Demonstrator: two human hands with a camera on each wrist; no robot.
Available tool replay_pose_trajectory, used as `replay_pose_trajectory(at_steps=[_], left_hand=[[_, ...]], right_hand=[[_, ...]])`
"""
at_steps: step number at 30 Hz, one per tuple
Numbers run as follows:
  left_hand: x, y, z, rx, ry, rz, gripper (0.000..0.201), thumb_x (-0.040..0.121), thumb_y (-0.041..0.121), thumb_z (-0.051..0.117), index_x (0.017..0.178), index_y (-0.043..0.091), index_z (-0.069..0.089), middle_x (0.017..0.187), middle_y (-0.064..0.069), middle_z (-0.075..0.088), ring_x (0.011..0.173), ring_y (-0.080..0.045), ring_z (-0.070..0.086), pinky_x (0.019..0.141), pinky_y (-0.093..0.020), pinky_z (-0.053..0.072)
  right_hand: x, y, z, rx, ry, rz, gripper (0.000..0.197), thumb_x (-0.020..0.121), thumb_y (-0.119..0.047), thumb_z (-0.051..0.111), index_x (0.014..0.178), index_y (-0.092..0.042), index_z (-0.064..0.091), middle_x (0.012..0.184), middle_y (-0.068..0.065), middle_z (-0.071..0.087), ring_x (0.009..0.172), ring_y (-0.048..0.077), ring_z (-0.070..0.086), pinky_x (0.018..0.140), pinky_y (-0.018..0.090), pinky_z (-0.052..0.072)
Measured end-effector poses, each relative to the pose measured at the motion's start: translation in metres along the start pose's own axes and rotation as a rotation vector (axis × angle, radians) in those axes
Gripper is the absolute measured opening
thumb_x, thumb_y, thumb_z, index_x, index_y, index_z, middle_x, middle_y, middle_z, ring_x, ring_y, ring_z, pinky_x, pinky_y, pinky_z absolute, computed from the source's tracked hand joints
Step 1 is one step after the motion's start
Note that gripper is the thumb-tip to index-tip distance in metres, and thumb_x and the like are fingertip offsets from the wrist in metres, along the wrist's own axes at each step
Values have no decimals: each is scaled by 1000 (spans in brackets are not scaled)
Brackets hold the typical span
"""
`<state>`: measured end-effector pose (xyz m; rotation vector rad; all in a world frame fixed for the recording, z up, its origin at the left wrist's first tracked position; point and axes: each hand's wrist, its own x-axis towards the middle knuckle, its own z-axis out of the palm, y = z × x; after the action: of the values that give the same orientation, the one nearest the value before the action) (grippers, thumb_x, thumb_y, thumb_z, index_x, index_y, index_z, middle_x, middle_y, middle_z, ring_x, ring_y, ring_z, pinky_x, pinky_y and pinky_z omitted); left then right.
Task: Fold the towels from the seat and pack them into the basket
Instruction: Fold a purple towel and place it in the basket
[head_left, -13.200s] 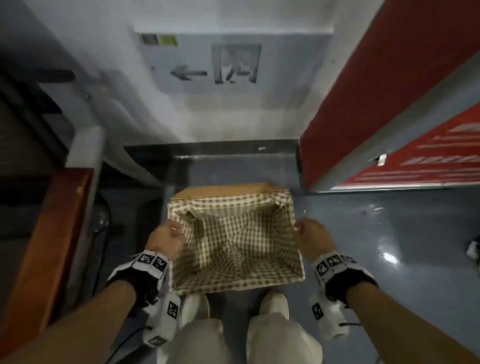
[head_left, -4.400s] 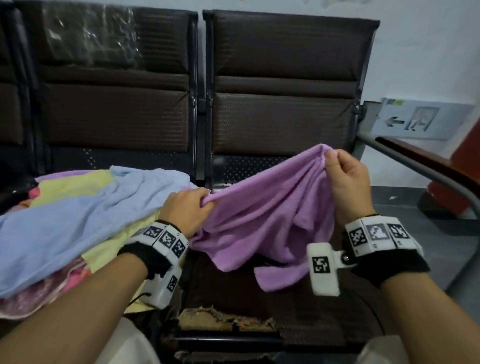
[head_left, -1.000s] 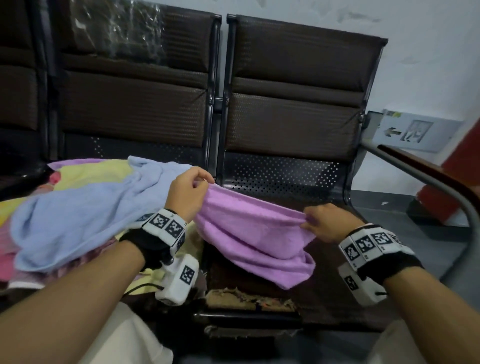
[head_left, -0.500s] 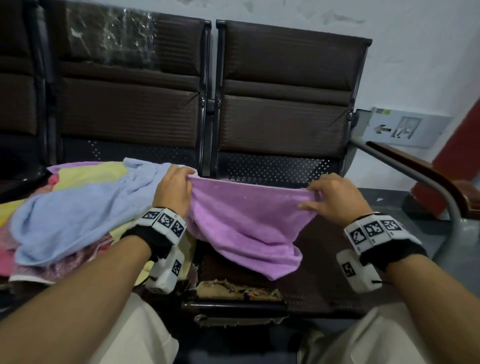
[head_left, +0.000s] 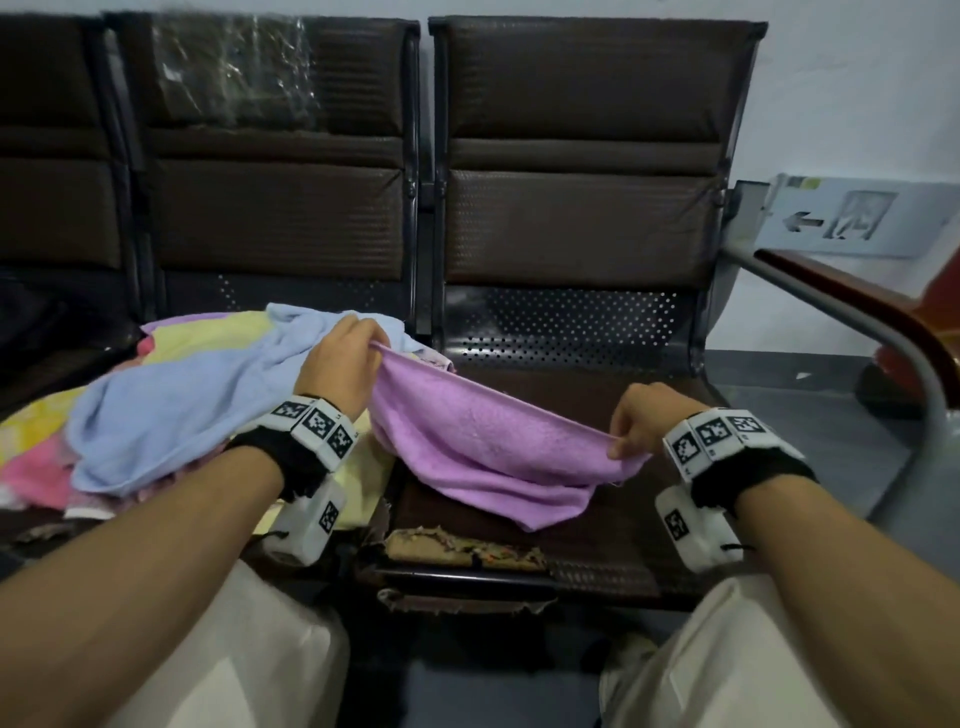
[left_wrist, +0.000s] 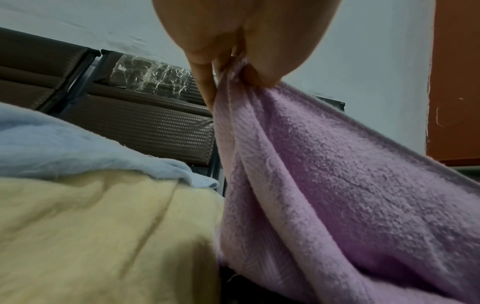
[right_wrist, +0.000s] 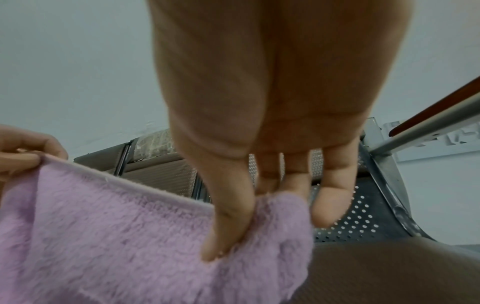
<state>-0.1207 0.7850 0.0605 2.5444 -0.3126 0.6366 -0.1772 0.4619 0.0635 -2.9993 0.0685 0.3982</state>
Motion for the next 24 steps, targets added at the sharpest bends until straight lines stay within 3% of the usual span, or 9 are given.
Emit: replay_pose_trajectory(at_steps=[3,6,9,12,15,17,20,21,24], left_hand=[[2,-11,1,5,-18,-33,19,90,4,44,95,11,61,103,-9,56,96,-26,55,84,-38,45],[8,-22,2,7,-7,-38,19,90,3,44,93,10,62,103,-11,54,94,-29,55,81,-41,45],[14,-29,4,25,-33,-25,18,91,7,45,92,10,62,101,-11,54,91,-30,55,79,-44,47],[18,-33,6,25,-14,-41,18,90,7,45,92,10,63,101,-10,55,91,-30,55,78,-41,45],[21,-41,4,12,18,-94,20,89,3,46,93,9,64,103,-13,56,96,-31,54,78,-38,42],[21,-45,2,-1,28,-149,22,88,1,45,94,8,65,106,-15,56,99,-33,54,81,-39,42],[18,-46,3,-14,27,-195,20,91,3,44,100,7,62,110,-16,56,102,-33,53,82,-39,41],[17,-46,4,-18,19,-204,20,91,4,43,102,6,60,110,-16,56,102,-33,53,82,-39,40],[15,-44,4,-68,-12,-247,23,90,0,40,106,4,56,114,-17,56,105,-33,52,86,-37,39]], right_hand=[[6,-7,0,0,8,10,19,68,-31,81,67,-24,64,78,-2,65,82,17,64,79,34,55],[8,-8,4,2,-16,46,32,60,-29,85,77,-25,58,84,-5,63,82,16,61,74,31,53],[12,-6,3,40,-25,88,34,60,-26,85,89,-25,67,84,-7,65,80,14,63,75,31,55],[18,-7,-5,33,90,108,21,60,-30,87,72,-24,71,69,-8,64,79,16,64,74,29,49],[20,-8,-8,-44,307,129,34,55,-50,85,55,-26,61,65,-13,52,86,17,48,87,38,31],[18,-5,-7,138,367,139,41,51,-50,86,55,-21,58,66,-9,56,81,17,49,85,39,37],[11,3,-1,566,401,17,35,58,-32,88,60,-17,57,60,-3,61,63,14,55,61,27,43],[10,5,0,637,435,-26,30,64,-25,86,62,-16,57,60,-3,60,61,14,53,59,27,42],[11,5,2,748,588,-77,8,79,-11,74,77,-12,65,72,4,64,70,16,55,69,33,45]])
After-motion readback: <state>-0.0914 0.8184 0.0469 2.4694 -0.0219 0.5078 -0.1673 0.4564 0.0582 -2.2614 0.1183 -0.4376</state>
